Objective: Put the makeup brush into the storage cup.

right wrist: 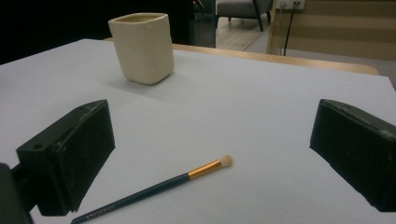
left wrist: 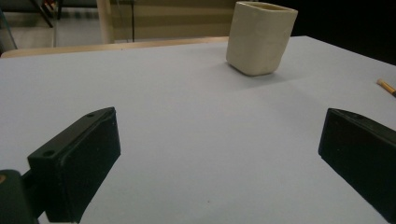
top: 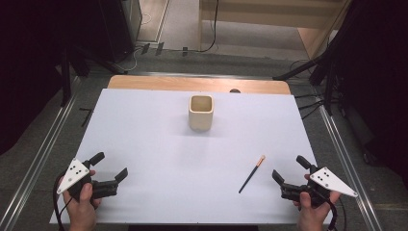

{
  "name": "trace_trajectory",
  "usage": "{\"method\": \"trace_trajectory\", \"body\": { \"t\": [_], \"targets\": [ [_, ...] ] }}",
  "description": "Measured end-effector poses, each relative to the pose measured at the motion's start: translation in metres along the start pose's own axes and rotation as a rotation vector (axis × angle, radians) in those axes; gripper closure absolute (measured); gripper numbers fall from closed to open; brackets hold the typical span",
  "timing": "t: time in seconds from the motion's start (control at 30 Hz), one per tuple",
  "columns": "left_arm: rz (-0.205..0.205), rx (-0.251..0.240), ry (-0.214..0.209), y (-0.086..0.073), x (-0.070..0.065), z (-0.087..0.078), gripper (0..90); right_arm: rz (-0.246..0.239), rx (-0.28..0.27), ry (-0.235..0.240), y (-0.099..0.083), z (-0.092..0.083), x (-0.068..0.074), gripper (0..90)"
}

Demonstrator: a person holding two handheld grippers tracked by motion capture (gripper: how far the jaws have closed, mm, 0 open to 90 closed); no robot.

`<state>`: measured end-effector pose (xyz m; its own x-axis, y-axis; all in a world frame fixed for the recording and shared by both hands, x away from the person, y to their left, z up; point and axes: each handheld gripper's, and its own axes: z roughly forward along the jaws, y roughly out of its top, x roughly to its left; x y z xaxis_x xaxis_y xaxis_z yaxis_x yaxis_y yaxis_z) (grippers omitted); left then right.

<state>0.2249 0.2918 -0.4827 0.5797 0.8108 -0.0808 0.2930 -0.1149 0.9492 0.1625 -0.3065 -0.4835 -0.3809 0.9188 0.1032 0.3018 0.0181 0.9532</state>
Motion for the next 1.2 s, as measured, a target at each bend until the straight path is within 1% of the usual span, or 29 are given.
{"method": "trace_trajectory", "body": {
  "t": [0.13,0.33,0.37,0.47,0.5,0.6,0.63,0.7,0.77,0.8,0.83,0.9,0.97,1.07,1.2],
  "targets": [
    [-0.005,0.000,0.003,-0.001,0.001,0.000,0.0,-0.009,0.010,0.006,0.000,0.002,0.002,0.6],
    [-0.007,0.002,0.002,-0.001,0.002,0.000,0.0,-0.010,0.017,0.010,0.001,0.004,0.003,0.6],
    [-0.006,0.003,0.002,-0.001,0.002,0.000,0.0,-0.003,0.023,0.014,0.002,0.004,0.004,0.6],
    [-0.001,0.003,0.005,-0.001,0.002,-0.001,0.0,-0.006,0.029,0.008,0.003,0.004,0.005,0.6],
    [0.000,0.002,0.005,-0.001,0.002,-0.001,0.0,-0.020,0.044,-0.020,0.005,0.005,0.008,1.0],
    [-0.006,0.003,0.005,-0.001,0.002,0.000,0.0,-0.033,0.044,-0.018,0.007,0.006,0.011,1.4],
    [-0.004,0.003,0.001,-0.001,0.002,0.001,0.0,-0.031,0.050,-0.006,0.009,0.007,0.012,1.4],
    [0.000,0.004,-0.002,-0.001,0.002,0.001,0.0,-0.026,0.060,-0.004,0.011,0.007,0.014,1.3],
    [0.006,0.004,-0.007,-0.001,0.000,0.003,0.0,-0.026,0.059,-0.004,0.011,0.008,0.015,1.3],
    [0.006,0.002,-0.008,-0.001,0.000,0.004,0.0,-0.017,0.073,-0.001,0.013,0.008,0.015,1.3],
    [0.011,0.010,-0.010,-0.001,-0.001,0.005,0.0,-0.017,0.073,-0.001,0.013,0.008,0.015,1.3],
    [0.010,0.009,-0.012,-0.001,-0.002,0.007,0.0,-0.012,0.087,-0.004,0.015,0.009,0.015,1.3],
    [0.021,0.012,-0.016,0.000,-0.003,0.008,0.0,-0.006,0.100,-0.016,0.017,0.010,0.015,1.3],
    [0.026,0.016,-0.016,0.000,-0.003,0.009,0.0,0.002,0.114,-0.017,0.019,0.012,0.015,1.3],
    [0.026,0.017,-0.016,0.000,-0.003,0.009,0.0,0.004,0.150,-0.013,0.026,0.021,0.018,2.1]
  ]
}}
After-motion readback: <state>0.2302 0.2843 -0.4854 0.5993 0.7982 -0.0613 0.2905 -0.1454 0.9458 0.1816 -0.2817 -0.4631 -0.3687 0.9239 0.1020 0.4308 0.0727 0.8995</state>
